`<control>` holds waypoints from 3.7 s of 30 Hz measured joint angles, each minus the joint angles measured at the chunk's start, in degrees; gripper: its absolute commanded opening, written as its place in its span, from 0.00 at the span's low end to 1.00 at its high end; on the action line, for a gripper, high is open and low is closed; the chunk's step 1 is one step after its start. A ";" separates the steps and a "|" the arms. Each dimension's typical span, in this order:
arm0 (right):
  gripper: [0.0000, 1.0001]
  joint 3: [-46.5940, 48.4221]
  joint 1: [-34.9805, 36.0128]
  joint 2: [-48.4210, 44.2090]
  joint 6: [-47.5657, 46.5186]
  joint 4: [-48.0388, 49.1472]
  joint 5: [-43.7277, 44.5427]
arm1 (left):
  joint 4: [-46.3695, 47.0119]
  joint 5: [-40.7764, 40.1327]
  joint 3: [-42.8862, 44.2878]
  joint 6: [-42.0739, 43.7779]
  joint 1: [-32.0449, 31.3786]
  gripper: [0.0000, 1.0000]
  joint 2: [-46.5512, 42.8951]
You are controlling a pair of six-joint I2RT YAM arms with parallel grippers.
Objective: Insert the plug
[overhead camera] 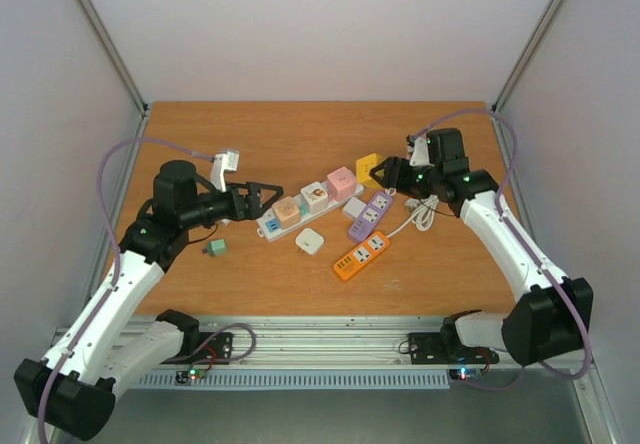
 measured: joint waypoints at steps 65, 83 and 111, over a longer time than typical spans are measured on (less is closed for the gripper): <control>0.87 -2.16 23.52 -9.03 -16.33 13.40 -9.79 | -6.49 0.68 2.51 -12.09 -4.70 0.38 8.24; 0.88 -0.24 36.20 0.26 -48.28 10.19 1.38 | -12.44 7.30 2.58 -3.85 -4.74 0.41 10.80; 0.73 7.69 36.81 10.40 -54.84 2.75 0.24 | -13.64 9.62 2.56 -1.38 -4.63 0.45 11.74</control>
